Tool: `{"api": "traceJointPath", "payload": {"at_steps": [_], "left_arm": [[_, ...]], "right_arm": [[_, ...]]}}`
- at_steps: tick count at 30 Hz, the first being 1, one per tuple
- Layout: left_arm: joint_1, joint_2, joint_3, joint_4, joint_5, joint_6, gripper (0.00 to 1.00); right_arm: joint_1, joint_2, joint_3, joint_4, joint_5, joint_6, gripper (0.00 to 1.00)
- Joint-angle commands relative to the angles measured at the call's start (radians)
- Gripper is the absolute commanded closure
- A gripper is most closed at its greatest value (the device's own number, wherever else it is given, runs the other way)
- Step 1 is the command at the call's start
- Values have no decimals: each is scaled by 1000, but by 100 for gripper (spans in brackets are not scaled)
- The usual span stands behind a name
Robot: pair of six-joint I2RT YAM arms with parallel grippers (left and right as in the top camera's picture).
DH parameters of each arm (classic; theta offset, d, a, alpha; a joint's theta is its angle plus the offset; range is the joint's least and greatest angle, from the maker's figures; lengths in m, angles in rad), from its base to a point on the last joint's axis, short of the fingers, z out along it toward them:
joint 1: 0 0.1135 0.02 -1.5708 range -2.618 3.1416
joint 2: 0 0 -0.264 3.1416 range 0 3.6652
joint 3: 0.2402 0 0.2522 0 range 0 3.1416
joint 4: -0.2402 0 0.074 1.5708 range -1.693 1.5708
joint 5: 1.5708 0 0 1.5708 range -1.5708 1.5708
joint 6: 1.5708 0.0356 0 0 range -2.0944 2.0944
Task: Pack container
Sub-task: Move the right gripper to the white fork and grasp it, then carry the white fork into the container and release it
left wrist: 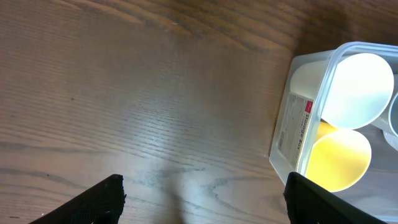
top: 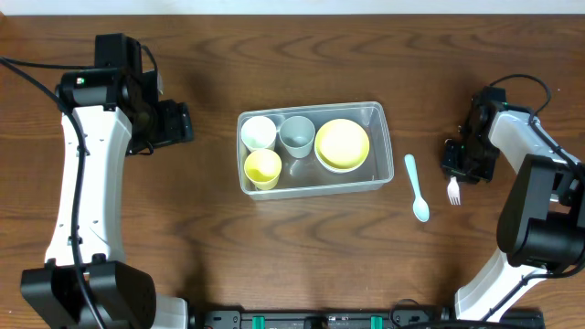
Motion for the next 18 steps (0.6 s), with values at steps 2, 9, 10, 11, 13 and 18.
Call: {"api": "traceJointPath", "payload": {"at_steps": [2,9,10,11,13,18], "left_arm": [[2,-18,-5,-5,-1,-9,17],[2,-18,-5,-5,-1,-9,17],[2,-18,-5,-5,-1,-9,17],[2,-18,-5,-5,-1,-9,17],[2,-18,-5,-5,-1,-9,17],[2,-18,-5,-5,-1,-9,17]], "right_arm": [[-10,50,-47,9,40,8,81],[-10,50,-47,18,39,7,87],[-10,50,-46,18,39,7,91],[-10,49,-46,18,40,7,96],[-10,49,-43,18,39,7,99],[-3,13,12,-18,3,-2,99]]}}
